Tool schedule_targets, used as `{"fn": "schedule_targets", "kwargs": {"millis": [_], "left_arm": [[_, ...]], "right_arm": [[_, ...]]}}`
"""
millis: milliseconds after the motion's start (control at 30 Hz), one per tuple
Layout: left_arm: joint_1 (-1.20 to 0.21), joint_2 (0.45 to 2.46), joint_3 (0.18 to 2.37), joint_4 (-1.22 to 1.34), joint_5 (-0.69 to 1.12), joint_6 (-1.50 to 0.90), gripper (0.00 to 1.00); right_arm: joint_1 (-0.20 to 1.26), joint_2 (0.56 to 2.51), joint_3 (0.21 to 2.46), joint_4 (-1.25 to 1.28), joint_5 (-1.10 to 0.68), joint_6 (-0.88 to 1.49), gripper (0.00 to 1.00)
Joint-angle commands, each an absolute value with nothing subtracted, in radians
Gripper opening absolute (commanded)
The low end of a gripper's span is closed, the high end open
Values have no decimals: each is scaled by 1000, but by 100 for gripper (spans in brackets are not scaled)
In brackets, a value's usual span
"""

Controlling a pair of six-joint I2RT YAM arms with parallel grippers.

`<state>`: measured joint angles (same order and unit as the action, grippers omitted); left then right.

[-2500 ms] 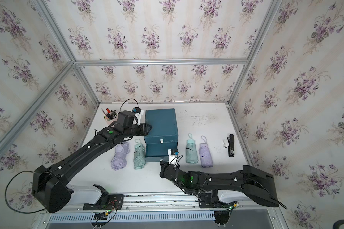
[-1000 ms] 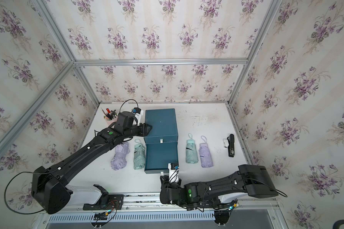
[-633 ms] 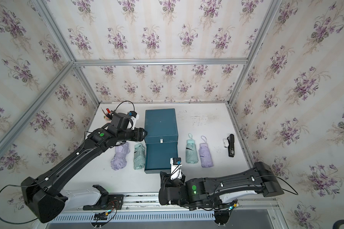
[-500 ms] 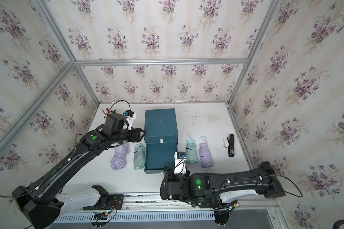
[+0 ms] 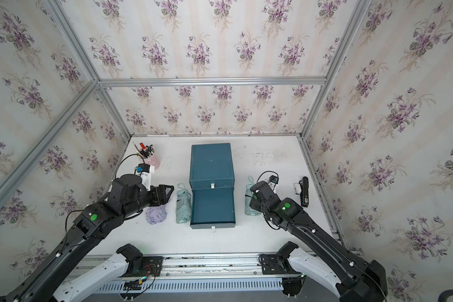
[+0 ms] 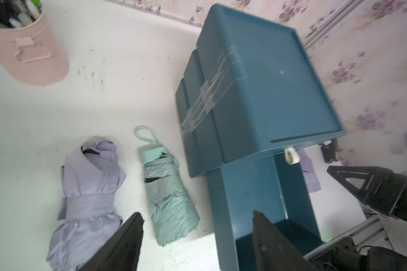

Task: Place the umbrella in the drawer by color
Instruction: Pick up the umbrella from the center of the board.

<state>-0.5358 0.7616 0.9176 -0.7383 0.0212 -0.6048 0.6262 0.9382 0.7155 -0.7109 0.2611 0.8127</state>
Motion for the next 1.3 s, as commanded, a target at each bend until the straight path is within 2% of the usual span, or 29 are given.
{"fn": "schedule_targets", "kwargs": {"millis": [0,167,333,500,700,833,967,1167,1267], "left_arm": [[-534,747,878,-787,4,-605,73],[-537,845,862,-914,6,-626,69],[-573,885,862,-934,-7,-663,67],[-627,830,842,-912,-87,-720,68],[-672,683,708,-770,-71,-843,69],[-672,554,635,-686,-51,-837,66],[-672,512,639,-674,-38,-820,63],[-670,427,539,-558,-76,-957,66],[-670,453,534,-504,-17,-926,67]], "right_arm": [[583,988,689,-577,138,695,65],[552,1044,680,-566,203,688,65],[405,1023,644,-554,248,726,72],[219,988,596,-490,155,686,75],[38,1078,535,-368,-22,620,76],[15,1160,502,-316,-96,609,76],[16,1135,436,-275,-145,636,76],[18,1069,348,-240,-251,689,76],[23,1015,317,-248,-302,707,77]]}}
